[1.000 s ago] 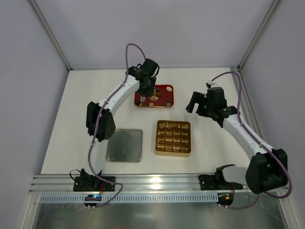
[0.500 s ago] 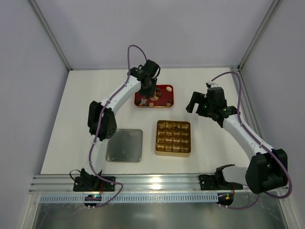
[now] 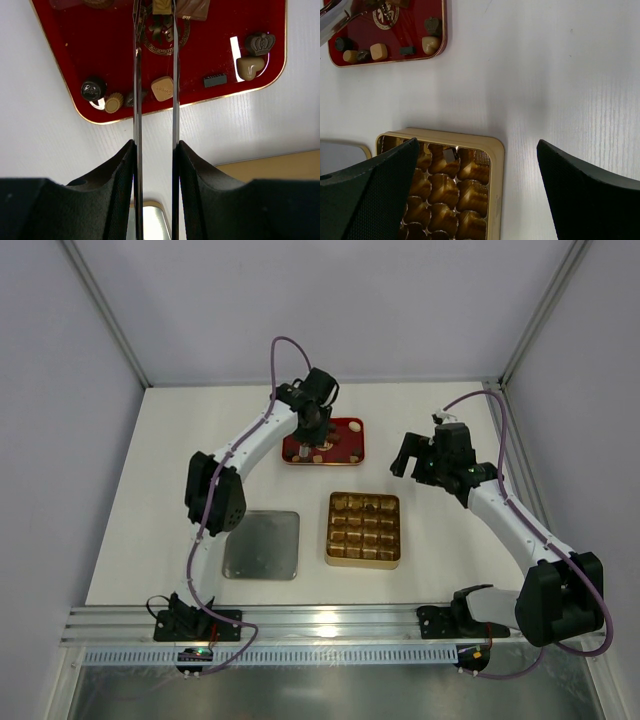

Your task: Pack the chocolate

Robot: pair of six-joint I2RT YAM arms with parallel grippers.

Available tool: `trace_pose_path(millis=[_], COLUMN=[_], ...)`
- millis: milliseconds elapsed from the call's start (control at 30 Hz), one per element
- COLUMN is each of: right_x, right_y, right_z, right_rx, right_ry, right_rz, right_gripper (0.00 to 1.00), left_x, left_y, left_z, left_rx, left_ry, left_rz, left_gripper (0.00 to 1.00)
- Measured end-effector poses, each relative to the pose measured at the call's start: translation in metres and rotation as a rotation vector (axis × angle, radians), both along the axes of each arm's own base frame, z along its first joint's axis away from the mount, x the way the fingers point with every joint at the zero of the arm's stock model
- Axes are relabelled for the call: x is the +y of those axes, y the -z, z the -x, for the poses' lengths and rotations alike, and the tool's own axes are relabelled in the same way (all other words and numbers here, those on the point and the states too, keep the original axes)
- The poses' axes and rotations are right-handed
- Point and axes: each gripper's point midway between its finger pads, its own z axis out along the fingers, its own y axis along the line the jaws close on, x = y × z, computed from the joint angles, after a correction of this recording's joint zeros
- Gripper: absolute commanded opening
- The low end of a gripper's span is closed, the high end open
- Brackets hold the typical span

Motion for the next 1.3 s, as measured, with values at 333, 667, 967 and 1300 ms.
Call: trace_pose_path(millis=[333,667,967,1300], right_x=[-0.0005,-0.0011,-0.0015,-0.0019], right_y=[0.0015,0.0001,0.0033,0.0036], right_z=[0.0017,0.0030,0.0046,0.0060], right_rx=[0.002,-0.003,0.004,0.003], right_ry=[0.001,0.001,0.002,0.002], right_rz=[0.001,0.001,0.002,0.003], right_gripper=[1.00,1.00,1.00,1.00], left_x=[0.0006,-0.0037,-0.0038,-0.0044], left_y=[0.0018,-0.0022,0.0014,0.0064], left_z=[0.0012,0.0009,0.0010,-0.0003], left_rx=[0.006,-0.003,0.002,0.005], left_ry=[0.000,0.007,0.007,0.007], left_rz=[-0.003,0.005,0.000,-0.004], left_gripper=[0.38,0.38,0.37,0.31])
